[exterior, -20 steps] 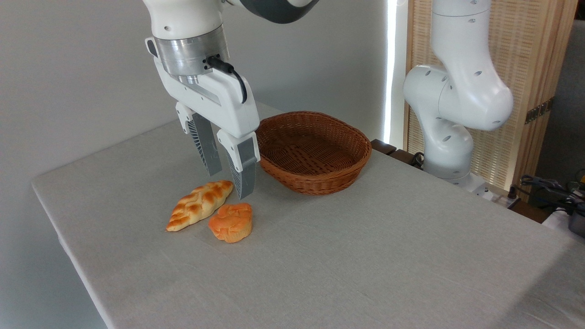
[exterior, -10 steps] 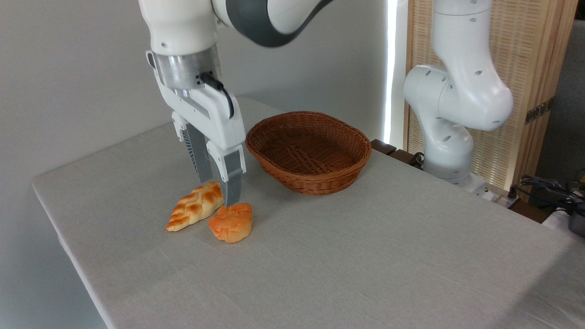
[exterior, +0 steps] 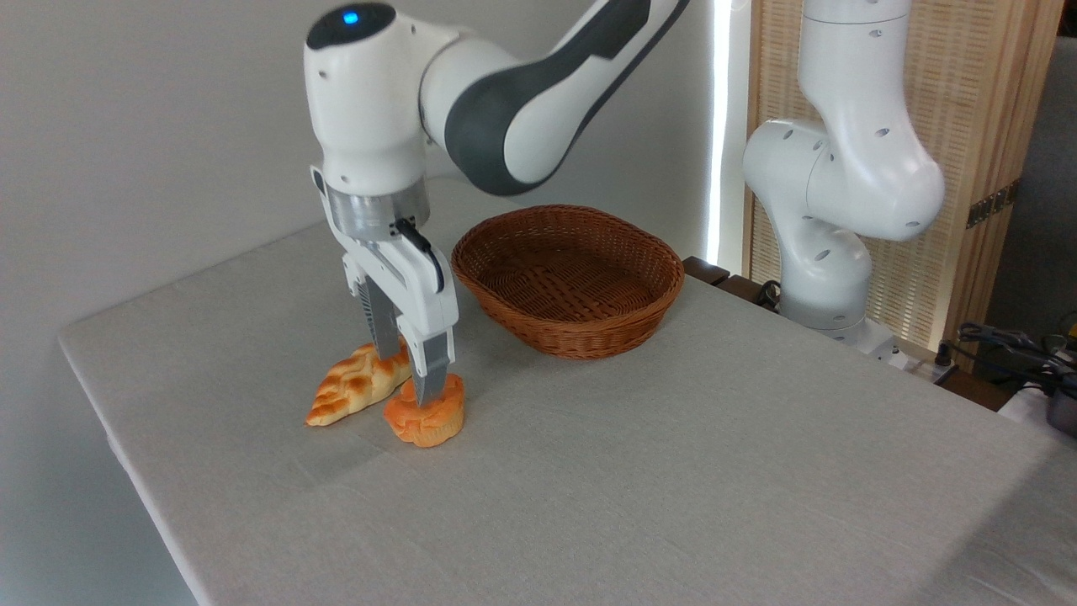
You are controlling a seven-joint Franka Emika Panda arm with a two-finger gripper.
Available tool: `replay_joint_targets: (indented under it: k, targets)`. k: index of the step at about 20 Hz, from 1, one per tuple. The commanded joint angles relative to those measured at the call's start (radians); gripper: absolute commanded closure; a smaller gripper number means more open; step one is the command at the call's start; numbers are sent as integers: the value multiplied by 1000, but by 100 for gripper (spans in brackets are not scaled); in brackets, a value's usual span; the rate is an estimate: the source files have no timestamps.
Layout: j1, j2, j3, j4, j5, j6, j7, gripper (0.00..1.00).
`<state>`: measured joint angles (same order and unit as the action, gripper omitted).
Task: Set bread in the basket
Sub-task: 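Close the gripper around the round orange bun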
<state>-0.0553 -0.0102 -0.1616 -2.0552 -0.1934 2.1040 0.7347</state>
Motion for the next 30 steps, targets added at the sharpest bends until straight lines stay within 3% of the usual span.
replay_joint_targets:
  k: [1,3,5,13,18,30]
  targets:
    - [2,-30,-15,-66,-6,62,-1,0]
    - [0,-30,-15,-66,55,62,-1,1]
    - [-1,-28,-16,-69,81,62,-6,2]
    - [-1,-19,-35,-105,135,74,3,51]
    - [-1,-19,-35,-105,135,74,6,97]
    - [-1,-19,-33,-54,126,60,-1,100]
